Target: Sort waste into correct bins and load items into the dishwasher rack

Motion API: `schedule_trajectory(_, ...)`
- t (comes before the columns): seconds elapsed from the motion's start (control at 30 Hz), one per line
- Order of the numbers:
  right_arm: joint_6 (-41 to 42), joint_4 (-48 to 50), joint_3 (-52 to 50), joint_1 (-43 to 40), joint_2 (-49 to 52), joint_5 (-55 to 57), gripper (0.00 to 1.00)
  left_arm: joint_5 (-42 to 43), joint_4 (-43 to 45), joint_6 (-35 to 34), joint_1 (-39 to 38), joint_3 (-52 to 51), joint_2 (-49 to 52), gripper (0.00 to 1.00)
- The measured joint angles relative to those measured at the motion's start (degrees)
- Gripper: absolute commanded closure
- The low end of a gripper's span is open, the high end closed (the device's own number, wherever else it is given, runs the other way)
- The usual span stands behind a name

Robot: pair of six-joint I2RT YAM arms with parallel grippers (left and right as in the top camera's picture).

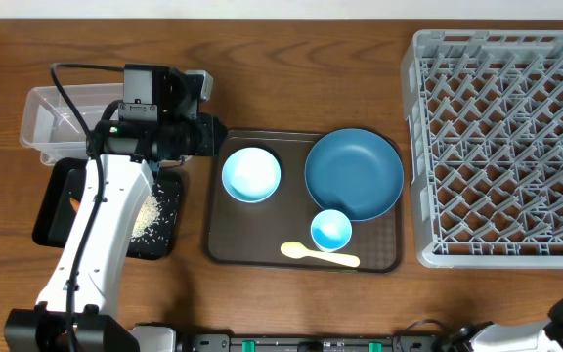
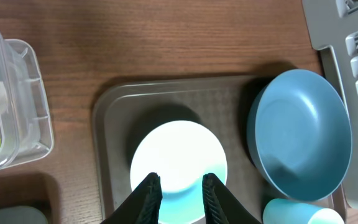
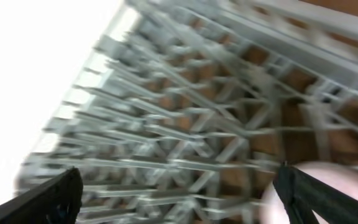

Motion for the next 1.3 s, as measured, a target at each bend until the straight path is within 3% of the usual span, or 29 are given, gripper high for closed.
schedule_trajectory(0.17,0.74,-3.39,0.0,1.05,-4.5,-4.96,0.01,-0.02,-0.09,0.24,0.0,0.0,0.0,0.62)
schedule_trajectory(0.33,-2.89,-10.64,0.07,7.06,-7.74,-5.99,0.01,-0.02,-0.85,0.13,-0.09,0.0,0.0,0.6)
schedule_trajectory(0.6,-10.14,-23.56,0.2,26.25,-8.57,8.55,0.01,-0.02,-4.0,0.13,-5.7,0.0,0.0,0.58)
schedule_trajectory(0.9,-14.03,-23.93,0.2,45.27,-8.57,17.73,0.01,0.02,-7.08,0.15,-18.62,-0.22,2.69,0.58)
schedule_trajectory(1.1,-14.91,-24.15,0.2,48.57,-8.57,18.6,0.01,0.02,-13.09,0.15,-24.48,-0.79,6.75,0.56)
schedule_trajectory(1.3,-14.97,-24.28,0.2,48.63,-8.57,18.99,0.01,0.0,-13.46,-0.04,-28.63,-0.92,11.78,0.55)
